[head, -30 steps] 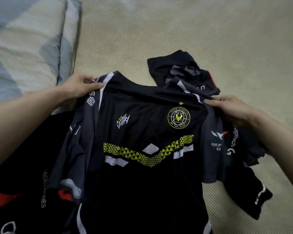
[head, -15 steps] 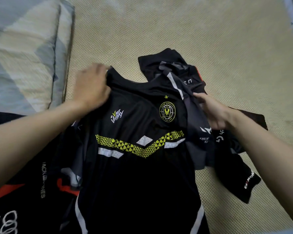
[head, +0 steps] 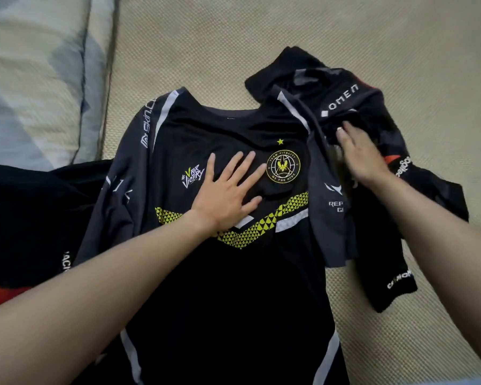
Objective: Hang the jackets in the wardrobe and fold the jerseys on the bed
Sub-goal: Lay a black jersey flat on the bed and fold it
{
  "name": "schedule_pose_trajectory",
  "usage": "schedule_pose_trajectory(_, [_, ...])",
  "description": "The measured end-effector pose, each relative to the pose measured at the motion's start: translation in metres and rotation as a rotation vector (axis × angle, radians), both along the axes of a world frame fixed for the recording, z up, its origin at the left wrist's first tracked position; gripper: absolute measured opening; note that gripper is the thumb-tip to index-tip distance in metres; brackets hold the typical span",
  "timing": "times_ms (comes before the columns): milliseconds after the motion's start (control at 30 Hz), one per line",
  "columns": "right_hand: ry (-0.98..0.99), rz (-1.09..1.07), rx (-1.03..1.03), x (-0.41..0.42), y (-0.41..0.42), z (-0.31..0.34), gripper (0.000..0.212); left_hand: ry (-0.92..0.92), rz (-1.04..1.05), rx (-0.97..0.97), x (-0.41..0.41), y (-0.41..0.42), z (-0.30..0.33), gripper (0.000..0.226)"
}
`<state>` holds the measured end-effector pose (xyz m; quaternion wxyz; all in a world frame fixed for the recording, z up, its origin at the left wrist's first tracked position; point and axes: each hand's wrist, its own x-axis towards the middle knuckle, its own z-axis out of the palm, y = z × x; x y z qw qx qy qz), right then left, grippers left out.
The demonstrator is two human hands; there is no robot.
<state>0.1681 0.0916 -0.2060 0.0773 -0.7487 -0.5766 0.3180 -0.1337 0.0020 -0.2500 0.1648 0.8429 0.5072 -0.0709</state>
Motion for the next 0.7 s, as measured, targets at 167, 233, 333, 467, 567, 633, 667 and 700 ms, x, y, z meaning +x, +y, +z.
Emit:
schedule_pose_trajectory(167, [-0.28,-0.126,-0.034,0.023,0.027,0.01,0.07,-0.019,0.021,-0.041,0.001,0.004,0.006,0.07])
schedule_pose_trajectory(233, [-0.411,-0.109,0.074,0.003,0.025,0.024,0.056,-0.046,0.014,-0.028,-0.001,0.007,0.012,0.069])
schedule_pose_trajectory(333, [-0.371,0.124,0.225,-0.032,0.017,0.031,0.038,-0.076,0.014,0.062,-0.005,0.016,0.022,0.068])
schedule_pose_trajectory(467, [-0.076,0.191,0.021,-0.068,0.01,0.022,0.052,-0.033,0.176,0.065,-0.024,0.048,0.032,0.063])
schedule_pose_trajectory(567, [-0.028,0.069,-0.037,-0.075,0.013,0.015,0.081,0.055,0.326,-0.033,-0.06,0.074,0.037,0.064])
schedule_pose_trajectory(633, [0.05,-0.051,-0.137,-0.07,0.017,0.011,0.085,0.098,0.346,-0.078,-0.084,0.082,0.038,0.065])
schedule_pose_trajectory(667, [0.109,-0.106,-0.195,-0.067,0.019,0.01,0.081,0.115,0.335,-0.098,-0.093,0.084,0.038,0.065])
schedule_pose_trajectory(700, [0.155,-0.139,-0.236,-0.062,0.02,0.008,0.078,0.125,0.319,-0.117,-0.099,0.085,0.038,0.066])
